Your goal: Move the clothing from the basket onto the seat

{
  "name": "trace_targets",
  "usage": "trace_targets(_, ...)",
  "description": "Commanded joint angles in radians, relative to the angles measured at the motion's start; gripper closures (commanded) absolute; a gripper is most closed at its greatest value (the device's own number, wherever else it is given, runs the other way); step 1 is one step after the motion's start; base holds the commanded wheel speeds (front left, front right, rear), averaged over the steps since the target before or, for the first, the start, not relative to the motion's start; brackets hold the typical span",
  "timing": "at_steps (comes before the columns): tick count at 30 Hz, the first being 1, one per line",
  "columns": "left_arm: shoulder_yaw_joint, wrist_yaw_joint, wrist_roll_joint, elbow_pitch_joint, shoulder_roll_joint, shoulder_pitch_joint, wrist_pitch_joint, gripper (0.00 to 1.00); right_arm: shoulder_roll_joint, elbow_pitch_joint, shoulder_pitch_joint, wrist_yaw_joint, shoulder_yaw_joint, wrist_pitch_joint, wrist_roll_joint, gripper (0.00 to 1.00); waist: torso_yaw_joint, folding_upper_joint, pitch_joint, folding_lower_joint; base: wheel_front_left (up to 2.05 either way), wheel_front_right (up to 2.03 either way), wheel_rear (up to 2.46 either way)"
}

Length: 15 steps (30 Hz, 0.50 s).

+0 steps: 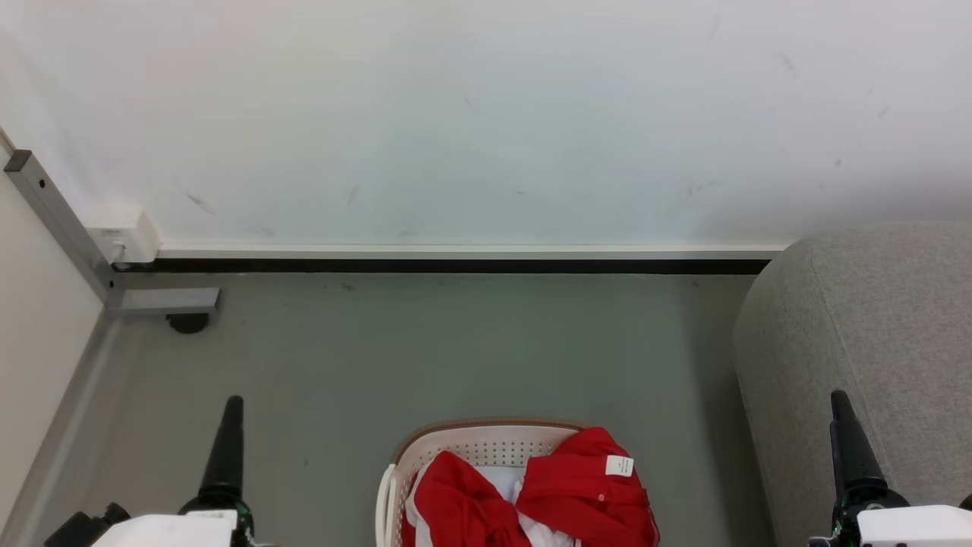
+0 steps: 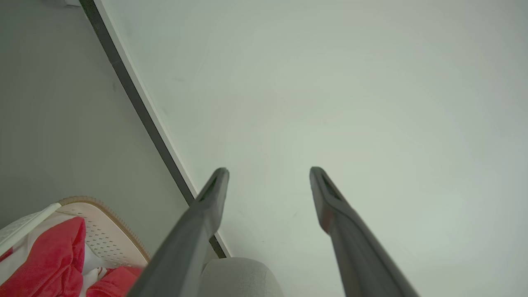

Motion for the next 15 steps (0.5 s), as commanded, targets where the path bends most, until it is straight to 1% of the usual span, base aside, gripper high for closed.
trace_targets(1,0.009,-0.005,0.047,-0.018,0.009,-0.022,-0.01,0.0,-0.01,-0.024,-0.027,0.0,0.008,-0.012,-0.04,0.0,0.0,0.0,0.0,-0.0001,0.0,0.0,0.0)
trace_targets(15,0.0,-0.001,0.329,-0.049,0.012,-0.019,-0.061,0.0,-0.012,-0.041,-0.031,-0.001,0.064,-0.062,-0.312,0.0,0.0,0.0,-0.001,-0.0001,0.0,0.0,0.0)
